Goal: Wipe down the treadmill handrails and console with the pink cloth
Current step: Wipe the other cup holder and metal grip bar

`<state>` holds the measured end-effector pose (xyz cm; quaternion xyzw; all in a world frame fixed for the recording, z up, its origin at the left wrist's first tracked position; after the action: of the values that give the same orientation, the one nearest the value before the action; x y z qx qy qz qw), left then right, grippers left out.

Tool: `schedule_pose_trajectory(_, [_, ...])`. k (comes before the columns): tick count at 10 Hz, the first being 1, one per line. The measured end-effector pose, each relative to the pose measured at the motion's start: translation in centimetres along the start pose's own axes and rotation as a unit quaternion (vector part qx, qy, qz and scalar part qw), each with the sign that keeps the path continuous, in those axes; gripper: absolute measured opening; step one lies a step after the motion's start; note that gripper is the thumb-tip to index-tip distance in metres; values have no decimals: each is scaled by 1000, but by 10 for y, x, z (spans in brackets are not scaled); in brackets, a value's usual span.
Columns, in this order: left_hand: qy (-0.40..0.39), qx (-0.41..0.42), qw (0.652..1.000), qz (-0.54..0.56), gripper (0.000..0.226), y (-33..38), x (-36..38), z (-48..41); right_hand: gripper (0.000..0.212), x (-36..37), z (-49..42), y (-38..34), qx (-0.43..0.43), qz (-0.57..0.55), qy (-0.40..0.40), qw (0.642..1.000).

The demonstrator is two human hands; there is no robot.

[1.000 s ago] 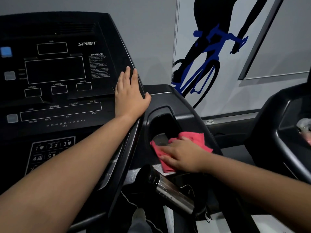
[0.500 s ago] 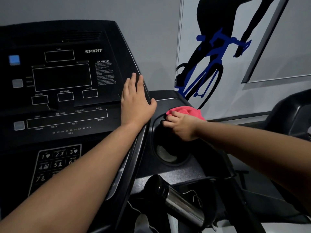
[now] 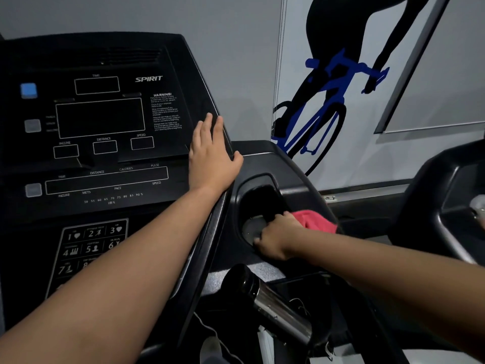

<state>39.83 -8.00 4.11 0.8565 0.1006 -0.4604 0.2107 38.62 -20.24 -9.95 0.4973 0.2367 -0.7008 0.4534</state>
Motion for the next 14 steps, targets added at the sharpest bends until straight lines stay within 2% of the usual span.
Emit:
schedule_pose_trajectory(1, [5,0,1000,-11,74,1,0,0,31,-8,1,-10,-22,-155,18,987])
schedule_pose_trajectory(2, [7,0,1000,-16,74,0,0,-1,40,-16,-7,-19,-33,-284,40,958])
schedule_pose_trajectory(3, [11,1,1000,-19,74,0,1,-1,34,-28,-24,-14,-1,-379,76,922])
schedule_pose_trajectory(4, [10,-1,1000,-18,73,1,0,-1,38,-39,-38,-1,53,-438,197,876])
schedule_pose_trajectory(5, [7,0,1000,-16,73,2,0,-2,20,-31,-30,-11,7,-313,211,926])
schedule_pose_trajectory(6, [7,-2,1000,-14,73,1,-1,-1,35,-24,-2,-22,-122,-214,208,947])
schedule_pose_trajectory(7, [5,-3,1000,-12,73,1,0,0,50,-8,23,-12,-154,-123,120,973])
schedule_pose_trajectory(8, [1,2,1000,-6,73,0,0,0,56,-5,33,5,-177,-51,104,977])
schedule_pose_trajectory(9, [-3,6,1000,-2,73,0,0,0,68,-10,30,24,-216,26,110,970])
schedule_pose_trajectory(10, [0,6,1000,-5,73,1,0,0,73,-20,19,43,-196,98,101,971])
schedule_pose_trajectory(11, [3,7,1000,-8,73,1,1,-1,43,-39,1,44,-187,131,101,968])
schedule_pose_trajectory(12, [5,7,1000,-13,73,1,1,0,37,-51,-18,43,-180,174,127,960])
schedule_pose_trajectory(13, [13,6,1000,-19,73,2,1,-1,33,-57,-26,23,-243,197,160,936])
schedule_pose_trajectory(14, [13,9,999,-31,73,1,2,-1,41,-49,-36,2,-276,292,200,894])
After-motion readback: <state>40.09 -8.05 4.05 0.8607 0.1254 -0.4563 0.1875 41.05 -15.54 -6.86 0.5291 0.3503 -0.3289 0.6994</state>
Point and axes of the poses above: each hand's wrist, its own z-axis away from the middle knuckle, its own x-axis out of the palm, y = z × x, the point moved 9 cm from there along -z, towards the middle knuckle, and after that the axes turned 7 degrees about -z, right-handed, at the moved point
